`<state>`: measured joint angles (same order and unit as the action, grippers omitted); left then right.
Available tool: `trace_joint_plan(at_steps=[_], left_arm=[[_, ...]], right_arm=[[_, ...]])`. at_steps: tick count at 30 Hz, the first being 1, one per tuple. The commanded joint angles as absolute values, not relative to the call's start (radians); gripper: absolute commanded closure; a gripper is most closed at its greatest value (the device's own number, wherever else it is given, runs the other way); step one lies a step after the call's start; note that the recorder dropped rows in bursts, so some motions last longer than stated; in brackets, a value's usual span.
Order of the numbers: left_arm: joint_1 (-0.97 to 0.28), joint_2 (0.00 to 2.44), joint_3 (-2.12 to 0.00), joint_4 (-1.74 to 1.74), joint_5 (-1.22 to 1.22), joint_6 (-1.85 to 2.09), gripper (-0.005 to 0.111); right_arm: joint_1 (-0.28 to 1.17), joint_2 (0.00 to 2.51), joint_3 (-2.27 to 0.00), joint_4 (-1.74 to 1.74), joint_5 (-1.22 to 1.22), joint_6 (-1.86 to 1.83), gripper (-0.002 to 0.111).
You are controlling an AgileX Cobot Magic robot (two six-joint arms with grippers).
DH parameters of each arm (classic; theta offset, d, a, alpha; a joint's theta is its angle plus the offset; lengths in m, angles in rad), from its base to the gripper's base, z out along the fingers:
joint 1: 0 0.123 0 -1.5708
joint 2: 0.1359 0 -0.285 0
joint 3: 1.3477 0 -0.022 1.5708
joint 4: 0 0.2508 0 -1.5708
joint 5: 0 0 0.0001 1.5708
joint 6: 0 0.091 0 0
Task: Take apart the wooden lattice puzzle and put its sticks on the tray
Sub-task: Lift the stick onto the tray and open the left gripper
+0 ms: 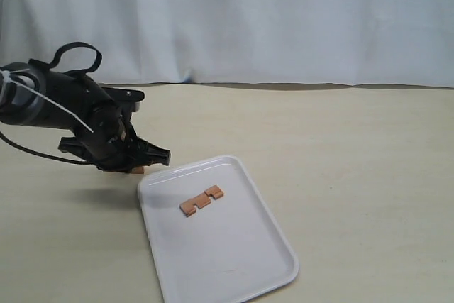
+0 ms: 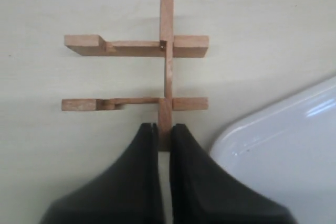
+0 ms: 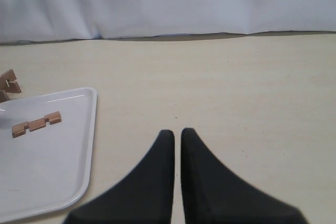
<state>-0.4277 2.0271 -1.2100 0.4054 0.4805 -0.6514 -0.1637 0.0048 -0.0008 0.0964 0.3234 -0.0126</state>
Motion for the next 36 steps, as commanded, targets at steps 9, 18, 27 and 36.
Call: trace_joint_plan(at_steps=[9,18,27,36], left_arm=[[-0.514,1.881,-1.211,0.404,0.528,-0.578,0.107],[-0.692,1.879,-1.211,-0.072,0.558,0.076,0.107],[-0.751,1.887,-1.211,-0.240,0.563,0.310,0.107],[-0.744,1.962,-1.211,-0.138,0.556,0.306,0.103]], right_arm=[[-0.161,0.000,0.000,0.096,0.319,-0.012,0.104],[-0.161,0.000,0.000,0.096,0.319,-0.012,0.104],[-0.161,0.000,0.000,0.096,0.319,-0.012,0.104],[-0.161,0.000,0.000,0.096,0.319,-0.012,0.104]])
